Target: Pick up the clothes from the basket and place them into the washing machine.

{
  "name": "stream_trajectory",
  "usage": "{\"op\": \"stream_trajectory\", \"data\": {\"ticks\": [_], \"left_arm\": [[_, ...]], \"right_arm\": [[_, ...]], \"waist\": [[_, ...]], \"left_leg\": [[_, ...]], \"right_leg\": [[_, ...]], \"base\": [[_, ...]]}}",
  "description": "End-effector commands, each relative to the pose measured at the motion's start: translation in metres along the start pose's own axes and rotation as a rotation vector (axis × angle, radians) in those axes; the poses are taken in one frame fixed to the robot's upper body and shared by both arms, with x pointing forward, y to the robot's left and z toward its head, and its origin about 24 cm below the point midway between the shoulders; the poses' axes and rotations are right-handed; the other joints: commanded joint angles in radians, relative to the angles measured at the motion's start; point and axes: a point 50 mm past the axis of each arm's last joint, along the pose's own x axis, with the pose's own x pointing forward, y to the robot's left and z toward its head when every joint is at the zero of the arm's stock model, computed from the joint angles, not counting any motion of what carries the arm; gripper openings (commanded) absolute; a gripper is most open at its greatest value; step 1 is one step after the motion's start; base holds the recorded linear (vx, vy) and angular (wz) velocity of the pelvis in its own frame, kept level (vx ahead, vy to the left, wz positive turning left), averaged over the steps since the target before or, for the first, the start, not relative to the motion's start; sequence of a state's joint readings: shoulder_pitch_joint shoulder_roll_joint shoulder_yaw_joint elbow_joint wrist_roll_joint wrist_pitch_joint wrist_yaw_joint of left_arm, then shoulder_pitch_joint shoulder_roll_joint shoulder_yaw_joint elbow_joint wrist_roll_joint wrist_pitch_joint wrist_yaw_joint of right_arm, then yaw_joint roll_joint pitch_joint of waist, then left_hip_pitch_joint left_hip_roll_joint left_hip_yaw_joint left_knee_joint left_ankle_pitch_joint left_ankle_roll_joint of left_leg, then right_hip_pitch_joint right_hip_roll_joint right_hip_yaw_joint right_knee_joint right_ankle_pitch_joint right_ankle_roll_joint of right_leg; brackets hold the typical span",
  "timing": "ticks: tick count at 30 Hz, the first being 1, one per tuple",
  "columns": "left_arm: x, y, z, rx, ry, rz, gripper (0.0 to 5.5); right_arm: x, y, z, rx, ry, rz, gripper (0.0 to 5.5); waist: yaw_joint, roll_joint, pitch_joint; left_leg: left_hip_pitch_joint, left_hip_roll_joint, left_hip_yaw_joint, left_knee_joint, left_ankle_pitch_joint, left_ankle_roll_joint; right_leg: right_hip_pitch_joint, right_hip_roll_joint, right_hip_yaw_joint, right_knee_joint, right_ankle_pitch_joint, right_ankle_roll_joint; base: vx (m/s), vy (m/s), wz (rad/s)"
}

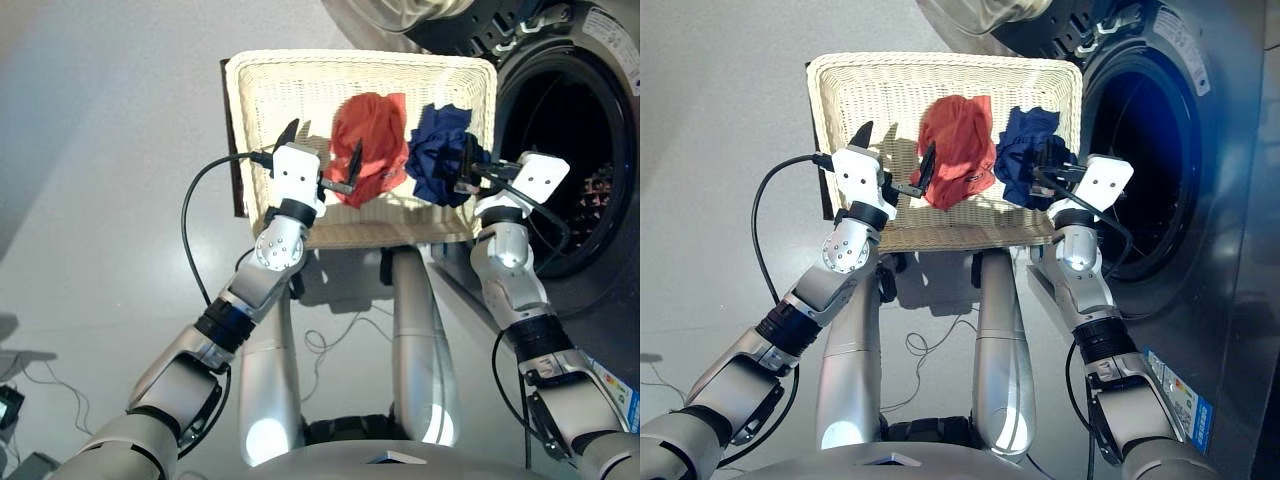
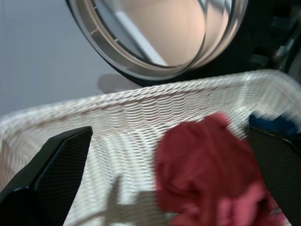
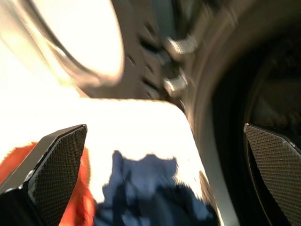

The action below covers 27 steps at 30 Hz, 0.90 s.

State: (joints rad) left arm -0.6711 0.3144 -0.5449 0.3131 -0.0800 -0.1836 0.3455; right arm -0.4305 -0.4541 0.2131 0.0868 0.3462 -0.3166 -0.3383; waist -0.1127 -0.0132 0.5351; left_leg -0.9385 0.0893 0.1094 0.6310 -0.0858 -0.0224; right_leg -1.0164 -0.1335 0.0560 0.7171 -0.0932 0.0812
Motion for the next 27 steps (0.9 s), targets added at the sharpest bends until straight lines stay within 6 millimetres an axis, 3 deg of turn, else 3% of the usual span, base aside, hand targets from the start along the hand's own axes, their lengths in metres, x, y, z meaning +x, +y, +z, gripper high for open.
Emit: {"op": "stream_trajectory", "data": {"ticks": [1,8,12,15,22,27], "left_arm": [[0.016,-0.012,0.016,0.079,-0.084,-0.007,5.5],[0.03,-0.041,0.007,0.034,0.034,-0.014,5.5],[0.034,-0.052,-0.003,-0.004,0.124,-0.006,5.5],[0.036,-0.058,-0.006,-0.034,0.167,-0.011,5.5],[0.038,-0.063,-0.017,-0.194,0.305,0.047,5.5],[0.038,-0.058,-0.025,-0.179,0.351,0.081,5.5]], "right_arm": [[0.005,0.025,0.044,0.01,-0.222,0.124,5.5],[0.011,0.091,0.072,0.065,-0.325,0.379,5.5],[0.013,0.134,0.099,0.127,-0.411,0.525,5.5],[0.013,0.152,0.112,0.151,-0.45,0.585,5.5],[0.01,0.171,0.13,0.177,-0.5,0.648,5.5],[0.006,0.176,0.135,0.206,-0.514,0.671,5.5]], "waist": [[-0.002,-0.04,-0.015],[-0.018,-0.055,-0.015],[-0.023,-0.069,-0.015],[-0.026,-0.076,-0.015],[-0.041,-0.092,-0.015],[-0.05,-0.102,-0.015]], "left_leg": [[0.009,0.045,-0.048,0.043,-0.038,-0.05],[-0.021,0.058,-0.042,0.053,-0.033,-0.058],[-0.041,0.069,-0.032,0.066,-0.032,-0.064],[-0.061,0.076,-0.031,0.087,-0.037,-0.067],[-0.097,0.094,-0.035,0.11,-0.039,-0.077],[-0.116,0.107,-0.034,0.123,-0.042,-0.082]], "right_leg": [[0.041,-0.015,0.033,-0.051,0.031,0.054],[0.009,-0.001,0.044,-0.052,0.042,0.054],[-0.018,0.009,0.051,-0.045,0.047,0.052],[-0.039,0.017,0.056,-0.03,0.046,0.05],[-0.075,0.032,0.055,-0.016,0.05,0.05],[-0.098,0.045,0.059,-0.01,0.052,0.05]], "base": [[0.0,0.0,0.0],[0.0,0.0,0.0],[0.0,0.0,0.0],[0.0,0.0,0.0],[0.0,0.0,0.0],[0.0,0.0,0.0]]}}
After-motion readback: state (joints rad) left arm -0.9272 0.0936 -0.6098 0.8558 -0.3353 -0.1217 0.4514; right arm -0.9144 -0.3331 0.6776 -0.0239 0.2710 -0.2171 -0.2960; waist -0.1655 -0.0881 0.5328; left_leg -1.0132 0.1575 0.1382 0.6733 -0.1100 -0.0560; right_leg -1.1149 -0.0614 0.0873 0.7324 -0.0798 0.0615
